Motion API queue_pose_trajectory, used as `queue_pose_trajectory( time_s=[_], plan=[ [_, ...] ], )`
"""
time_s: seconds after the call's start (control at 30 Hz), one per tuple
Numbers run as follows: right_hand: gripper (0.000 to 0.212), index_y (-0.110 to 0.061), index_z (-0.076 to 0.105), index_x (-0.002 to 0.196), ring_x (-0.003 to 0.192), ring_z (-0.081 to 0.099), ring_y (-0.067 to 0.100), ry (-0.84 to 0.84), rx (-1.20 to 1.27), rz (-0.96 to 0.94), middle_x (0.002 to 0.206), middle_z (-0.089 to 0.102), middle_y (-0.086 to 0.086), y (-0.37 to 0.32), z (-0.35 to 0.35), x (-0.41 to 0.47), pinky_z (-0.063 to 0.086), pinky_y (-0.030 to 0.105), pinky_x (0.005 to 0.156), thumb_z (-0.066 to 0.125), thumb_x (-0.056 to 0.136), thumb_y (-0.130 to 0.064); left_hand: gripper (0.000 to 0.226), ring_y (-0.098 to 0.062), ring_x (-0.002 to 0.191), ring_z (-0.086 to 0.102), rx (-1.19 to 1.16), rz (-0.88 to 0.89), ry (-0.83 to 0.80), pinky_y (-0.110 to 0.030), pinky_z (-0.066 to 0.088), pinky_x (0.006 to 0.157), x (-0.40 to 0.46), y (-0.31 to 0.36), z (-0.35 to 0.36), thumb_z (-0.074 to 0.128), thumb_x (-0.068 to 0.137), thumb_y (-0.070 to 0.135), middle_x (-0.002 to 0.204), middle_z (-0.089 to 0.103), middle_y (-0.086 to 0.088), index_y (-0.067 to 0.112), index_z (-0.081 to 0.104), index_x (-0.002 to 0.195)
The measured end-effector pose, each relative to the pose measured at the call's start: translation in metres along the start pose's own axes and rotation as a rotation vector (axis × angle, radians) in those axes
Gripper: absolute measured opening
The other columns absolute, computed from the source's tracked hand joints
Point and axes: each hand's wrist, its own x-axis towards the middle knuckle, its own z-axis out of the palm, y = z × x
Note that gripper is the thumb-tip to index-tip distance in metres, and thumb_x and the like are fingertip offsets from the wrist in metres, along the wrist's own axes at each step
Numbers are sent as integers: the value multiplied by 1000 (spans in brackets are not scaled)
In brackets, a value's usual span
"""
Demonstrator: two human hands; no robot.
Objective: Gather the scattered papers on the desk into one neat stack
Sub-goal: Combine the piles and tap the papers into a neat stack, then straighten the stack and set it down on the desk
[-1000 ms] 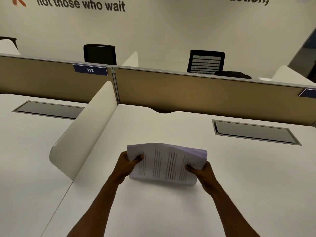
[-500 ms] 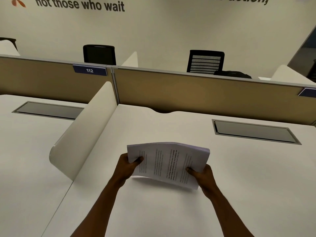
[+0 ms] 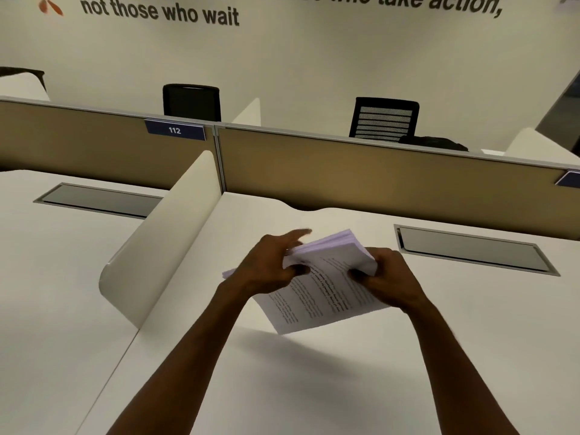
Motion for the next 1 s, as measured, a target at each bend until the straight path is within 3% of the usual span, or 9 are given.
queue_pose_trajectory(
  time_s=[0.1,0.17,0.23,0.33,0.4,0.5,0.63,0.87,1.0],
  plan=[
    [17,-34,69,79,70,64,3,-30,-32,-53,74,70,-14,-15,-12,0,44,15,60,72,77,-18,17,-18,83,69,-100,-69,137,-28,48,71,0,2,6,68,86,19,94,77,-1,18,75,101],
    [20,-31,72,92,75,66,5,-9,-43,-50,83,72,-13,-12,-22,-3,48,18,63,79,74,-26,12,-17,77,70,-212,-122,188,-25,48,65,-4,-5,7,67,88,18,87,76,-1,15,76,95],
    [40,-32,70,104,80,69,7,96,25,6,93,73,-13,4,-29,-7,52,18,67,87,68,-32,14,-17,77,71,-346,-194,263,-23,51,64,-9,-14,5,68,90,22,88,76,0,14,75,99],
    [83,-28,57,130,98,73,22,109,686,184,112,73,5,28,-13,-16,59,28,81,94,56,-29,18,-24,80,73,-632,-303,364,-33,57,68,-16,-29,4,69,90,24,93,76,-2,13,73,104],
    [98,-28,50,137,106,71,25,21,910,236,118,71,9,38,13,-21,58,31,86,96,51,-31,17,-29,83,74,-751,-321,367,-40,61,72,-19,-35,10,69,90,24,96,77,-4,14,72,104],
    [67,-20,59,129,108,69,30,-34,893,258,117,73,8,29,47,-24,57,45,91,86,68,-11,19,-33,85,73,-827,-344,339,-40,61,71,-20,-37,23,70,88,25,99,78,-5,14,72,103],
    [28,-12,73,101,101,70,37,140,846,350,104,77,6,28,72,-20,58,46,85,74,78,4,31,-33,84,73,-832,-371,315,-44,62,74,-23,-39,38,68,82,33,99,78,-5,14,71,106],
    [24,-17,73,103,98,72,29,157,740,440,103,77,2,54,108,-37,60,48,86,76,81,-9,25,-28,91,74,-774,-433,274,-34,62,73,-36,-60,68,68,91,22,103,76,-5,12,69,114],
    [29,-17,69,113,101,71,25,156,725,446,108,76,1,64,121,-45,58,47,90,73,85,-12,25,-27,97,72,-745,-457,282,-40,62,82,-41,-65,80,65,93,19,106,75,-4,12,68,117]
  ],
)
